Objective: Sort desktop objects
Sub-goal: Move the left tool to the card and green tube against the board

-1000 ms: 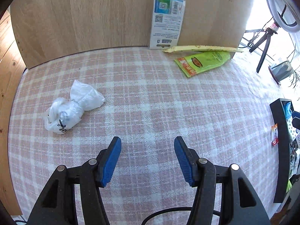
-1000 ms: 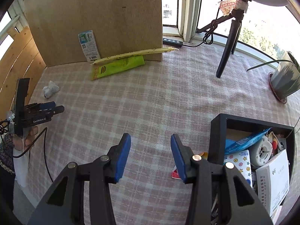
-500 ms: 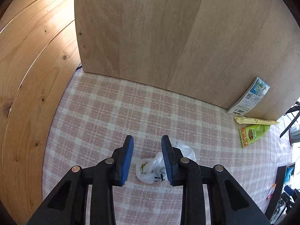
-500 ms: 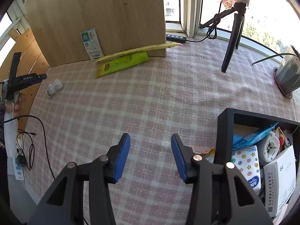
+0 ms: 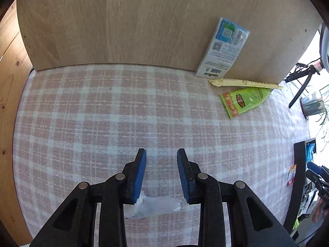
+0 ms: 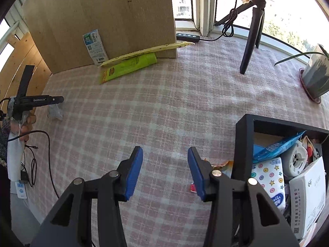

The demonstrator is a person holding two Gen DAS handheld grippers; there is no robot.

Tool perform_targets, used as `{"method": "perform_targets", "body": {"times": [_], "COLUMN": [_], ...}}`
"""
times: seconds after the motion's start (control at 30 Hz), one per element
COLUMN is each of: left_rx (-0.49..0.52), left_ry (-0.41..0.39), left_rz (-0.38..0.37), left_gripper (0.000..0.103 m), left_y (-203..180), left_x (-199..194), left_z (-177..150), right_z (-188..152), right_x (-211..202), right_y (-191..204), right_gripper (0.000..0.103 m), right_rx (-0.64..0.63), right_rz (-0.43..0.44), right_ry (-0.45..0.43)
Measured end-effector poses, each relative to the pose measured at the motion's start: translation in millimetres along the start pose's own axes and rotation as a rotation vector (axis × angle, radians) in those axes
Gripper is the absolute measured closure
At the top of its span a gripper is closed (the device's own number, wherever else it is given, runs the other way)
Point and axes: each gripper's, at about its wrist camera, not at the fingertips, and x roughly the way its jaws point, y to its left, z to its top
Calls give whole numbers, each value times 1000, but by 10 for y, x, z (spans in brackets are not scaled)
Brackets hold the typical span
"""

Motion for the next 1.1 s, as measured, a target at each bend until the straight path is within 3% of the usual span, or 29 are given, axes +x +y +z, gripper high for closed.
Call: {"method": "perform_targets", "body": {"times": [0.2,0.3,0.43,0.53,0.73,0.87,0.97,1.1], "left_rx": [-132,-150,-217,-259,-195,-167,-22,55], "left_ry": [-154,-203,-218,-224,-269,-223,-134,-212], "left_rz": [-58,-60,-148,-165,-107,-210,-254,-208], "left_gripper": [75,75,75,75,67,66,67,64], "left_y": [-192,-342,-381,-359,-454,-583,-877,-952], "left_x": [-161,-194,-136,-55,-33,103,263,107], "left_z": [490,803,1069,1173,1190,1190,1162,1059], "right_z": [199,251,274,278,269,283,299,302], "right_x": [74,94,143,187,241,260,268,250], "right_y": [-4,17,25,13,-38,-55,-57,-78], "right_gripper": [58,58,58,58,58,58,58,58], "right_rx": [5,-1,-3,-1,6,9,11,13], "right_rz": [3,6,9,14,17,21,22,19], "right_ry": [-17,-21,-18,-12,4,8,13,11]}}
